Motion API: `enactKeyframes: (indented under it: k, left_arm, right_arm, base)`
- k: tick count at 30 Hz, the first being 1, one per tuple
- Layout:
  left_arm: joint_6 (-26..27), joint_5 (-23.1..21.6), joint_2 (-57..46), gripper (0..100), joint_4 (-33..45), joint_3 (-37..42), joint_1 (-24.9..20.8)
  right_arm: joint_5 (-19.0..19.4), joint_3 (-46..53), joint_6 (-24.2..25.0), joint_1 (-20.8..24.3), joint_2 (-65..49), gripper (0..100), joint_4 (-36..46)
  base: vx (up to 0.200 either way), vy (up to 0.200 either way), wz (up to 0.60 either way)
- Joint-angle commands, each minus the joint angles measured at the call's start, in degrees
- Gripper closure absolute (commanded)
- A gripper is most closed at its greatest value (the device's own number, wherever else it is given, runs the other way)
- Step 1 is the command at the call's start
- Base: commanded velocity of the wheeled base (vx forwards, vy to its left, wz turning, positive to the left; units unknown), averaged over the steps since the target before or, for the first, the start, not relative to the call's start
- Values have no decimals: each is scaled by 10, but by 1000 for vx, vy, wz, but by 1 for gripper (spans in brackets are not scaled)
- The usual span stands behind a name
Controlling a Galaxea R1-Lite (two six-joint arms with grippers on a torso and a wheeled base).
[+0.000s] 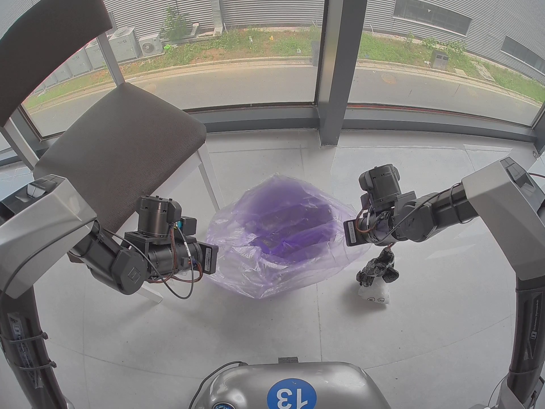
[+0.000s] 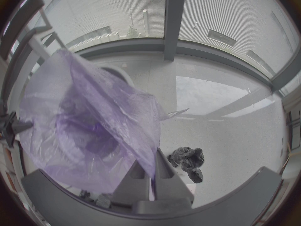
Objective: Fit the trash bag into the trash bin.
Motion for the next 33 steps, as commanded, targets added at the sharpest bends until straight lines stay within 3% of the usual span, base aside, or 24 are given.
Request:
enactKeyframes:
  k: [1,10,16,21,25,33]
  left_arm:
    - [-23,16,37,100,-6,-39,4]
    - [-93,20,57,100,-93,-66,-15]
    - [-109,66,64,100,-135,-61,-58]
    - [-93,80,93,100,-134,-66,-57]
    - [-50,76,115,100,-143,-71,-16]
    - [-56,77,144,100,-162,-110,-2]
  right_arm:
    - [-2,-54,33,-5,41,100,-2]
    - [-4,-80,68,-5,37,100,-31]
    - [-5,-67,64,-12,29,100,-37]
    - [-3,8,23,-15,5,100,-40]
    - [1,78,3,-12,-34,100,-63]
    - [1,160,-57,-10,-49,100,-163]
  base:
    - [0,0,0]
    - [0,0,0]
    - [0,0,0]
    - [0,0,0]
    - [0,0,0]
    - [0,0,0]
